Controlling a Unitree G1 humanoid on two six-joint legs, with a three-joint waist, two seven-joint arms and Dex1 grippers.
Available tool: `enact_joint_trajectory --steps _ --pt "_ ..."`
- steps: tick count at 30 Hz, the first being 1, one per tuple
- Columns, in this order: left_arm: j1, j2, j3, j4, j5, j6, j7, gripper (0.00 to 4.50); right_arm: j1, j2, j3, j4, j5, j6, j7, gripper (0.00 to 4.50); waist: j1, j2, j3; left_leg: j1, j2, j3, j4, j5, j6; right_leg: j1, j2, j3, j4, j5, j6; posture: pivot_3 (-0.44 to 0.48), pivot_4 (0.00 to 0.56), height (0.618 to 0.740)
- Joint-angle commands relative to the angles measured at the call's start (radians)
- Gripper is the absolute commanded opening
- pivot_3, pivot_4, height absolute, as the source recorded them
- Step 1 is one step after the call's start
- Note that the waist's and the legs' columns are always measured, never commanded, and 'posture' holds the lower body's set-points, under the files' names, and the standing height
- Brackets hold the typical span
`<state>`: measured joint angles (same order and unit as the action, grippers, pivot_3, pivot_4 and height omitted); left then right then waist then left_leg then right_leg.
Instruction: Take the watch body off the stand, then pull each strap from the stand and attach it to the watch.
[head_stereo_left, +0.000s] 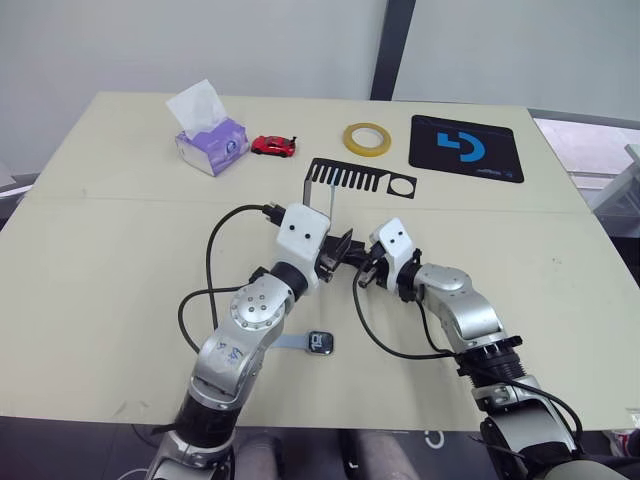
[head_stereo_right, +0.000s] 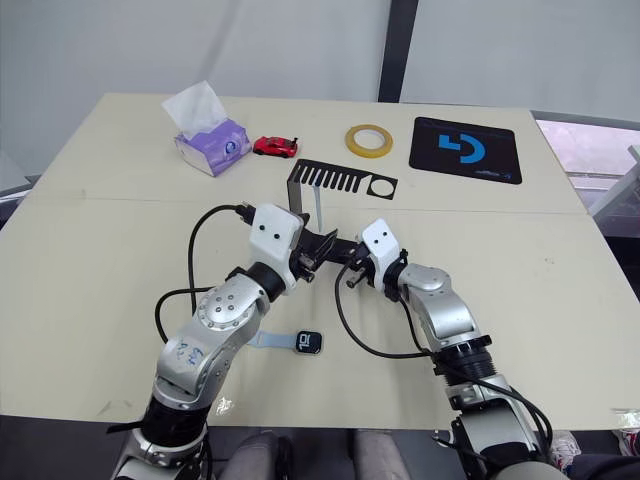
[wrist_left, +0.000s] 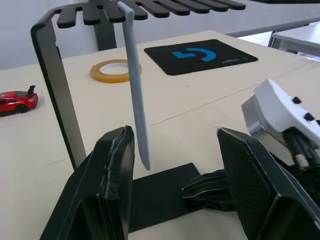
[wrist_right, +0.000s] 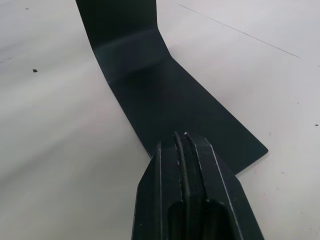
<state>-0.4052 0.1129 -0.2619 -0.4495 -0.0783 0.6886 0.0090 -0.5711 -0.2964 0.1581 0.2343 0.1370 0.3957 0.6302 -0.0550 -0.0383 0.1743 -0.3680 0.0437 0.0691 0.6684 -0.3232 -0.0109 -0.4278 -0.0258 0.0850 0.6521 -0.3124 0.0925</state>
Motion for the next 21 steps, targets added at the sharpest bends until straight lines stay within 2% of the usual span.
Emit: enact_joint_trajectory --steps 1,21 --pt "-0.025 -0.033 0.004 0.01 0.046 -0.048 0.025 2.84 0.036 0.001 0.025 0.002 -0.021 0.038 0.001 0.0 0.001 0.0 0.0 0.0 0.0 0.0 0.0 0.0 0.0 0.0 0.0 0.0 0.0 0.0 0.0 0.0 0.15 0.738" --pt "-0.117 -0.158 0.032 0.219 0.131 -0.177 0.053 2.84 0.046 0.004 0.029 -0.017 -0.018 0.047 -0.003 0.0 0.001 0.0 0.0 0.0 0.0 0.0 0.0 0.0 0.001 0.0 0.0 0.0 0.0 0.0 0.0 0.0 0.15 0.738"
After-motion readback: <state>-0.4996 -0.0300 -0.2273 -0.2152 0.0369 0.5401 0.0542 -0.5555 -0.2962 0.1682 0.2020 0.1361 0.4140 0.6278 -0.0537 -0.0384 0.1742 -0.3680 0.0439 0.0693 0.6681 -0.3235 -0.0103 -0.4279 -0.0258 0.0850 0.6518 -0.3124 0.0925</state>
